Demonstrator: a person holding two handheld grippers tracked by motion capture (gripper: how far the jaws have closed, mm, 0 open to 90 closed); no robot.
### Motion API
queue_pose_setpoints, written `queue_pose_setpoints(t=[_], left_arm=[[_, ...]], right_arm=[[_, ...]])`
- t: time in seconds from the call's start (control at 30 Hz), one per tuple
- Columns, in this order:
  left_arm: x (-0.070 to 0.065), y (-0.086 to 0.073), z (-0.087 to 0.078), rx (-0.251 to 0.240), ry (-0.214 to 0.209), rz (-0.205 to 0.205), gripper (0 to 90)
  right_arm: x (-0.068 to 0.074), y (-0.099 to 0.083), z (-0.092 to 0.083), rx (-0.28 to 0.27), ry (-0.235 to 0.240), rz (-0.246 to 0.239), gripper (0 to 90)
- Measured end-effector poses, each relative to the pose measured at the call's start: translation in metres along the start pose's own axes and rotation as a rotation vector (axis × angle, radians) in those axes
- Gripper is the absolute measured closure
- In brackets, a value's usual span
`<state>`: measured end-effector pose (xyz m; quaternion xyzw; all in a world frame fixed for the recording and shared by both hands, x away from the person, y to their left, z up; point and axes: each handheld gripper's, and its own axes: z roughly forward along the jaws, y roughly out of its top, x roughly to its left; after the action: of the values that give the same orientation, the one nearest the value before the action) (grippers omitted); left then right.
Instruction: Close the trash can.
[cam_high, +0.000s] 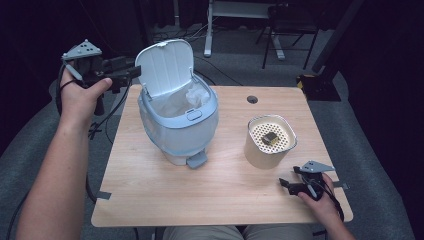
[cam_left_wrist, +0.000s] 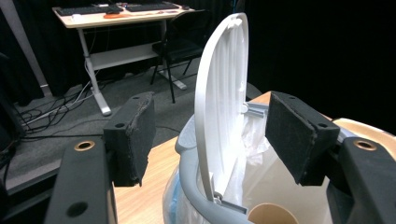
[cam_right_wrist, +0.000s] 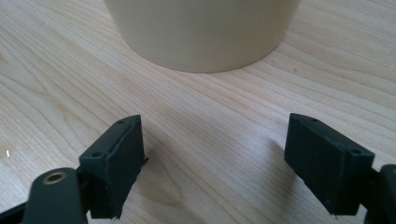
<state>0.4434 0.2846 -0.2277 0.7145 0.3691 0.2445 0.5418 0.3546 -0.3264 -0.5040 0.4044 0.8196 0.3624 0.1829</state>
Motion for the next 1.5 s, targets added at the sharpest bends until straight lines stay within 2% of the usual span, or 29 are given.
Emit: queue_pose_setpoints(t=[0.1, 0.2, 0.27, 0.47, 0.7, 0.77, 0.83, 1.03, 1.2, 1.4, 1.5], left_arm=[[-0.005, 0.0, 0.007, 0.0, -0.051, 0.006, 36.4], [-0.008, 0.0, 0.009, 0.0, -0.071, 0.011, 37.1], [-0.009, 0.0, 0.009, -0.009, -0.088, -0.008, 32.1], [-0.014, -0.002, 0.003, -0.011, -0.139, -0.009, 37.9], [-0.035, -0.012, 0.005, 0.034, -0.2, 0.031, 39.9], [-0.044, -0.021, 0.01, 0.068, -0.204, 0.057, 39.3], [-0.048, -0.023, 0.012, 0.072, -0.209, 0.062, 38.6], [-0.063, -0.035, 0.021, 0.081, -0.267, 0.073, 38.2], [-0.074, -0.04, 0.03, 0.114, -0.327, 0.063, 41.6], [-0.086, -0.046, 0.044, 0.172, -0.321, 0.074, 43.2], [-0.089, -0.047, 0.048, 0.159, -0.313, 0.079, 44.5]], right_arm=[[0.0, 0.0, 0.0, 0.0, 0.0, -0.001, 20.3], [0.0, 0.0, 0.0, 0.0, 0.0, 0.001, 20.2], [0.0, 0.0, 0.0, 0.0, 0.0, 0.0, 20.3], [0.0, 0.0, 0.0, 0.0, 0.0, 0.0, 20.2], [0.0, 0.0, 0.0, 0.0, 0.0, 0.0, 20.2], [0.0, 0.0, 0.0, 0.0, 0.0, 0.001, 20.2], [0.0, 0.0, 0.0, 0.001, 0.0, 0.001, 20.2], [0.0, 0.0, 0.0, 0.001, 0.0, 0.001, 20.2], [0.0, 0.0, 0.0, 0.0, 0.0, 0.001, 20.2], [0.0, 0.0, 0.0, 0.0, 0.0, 0.001, 20.3], [0.0, 0.0, 0.0, 0.0, 0.0, 0.001, 20.3]])
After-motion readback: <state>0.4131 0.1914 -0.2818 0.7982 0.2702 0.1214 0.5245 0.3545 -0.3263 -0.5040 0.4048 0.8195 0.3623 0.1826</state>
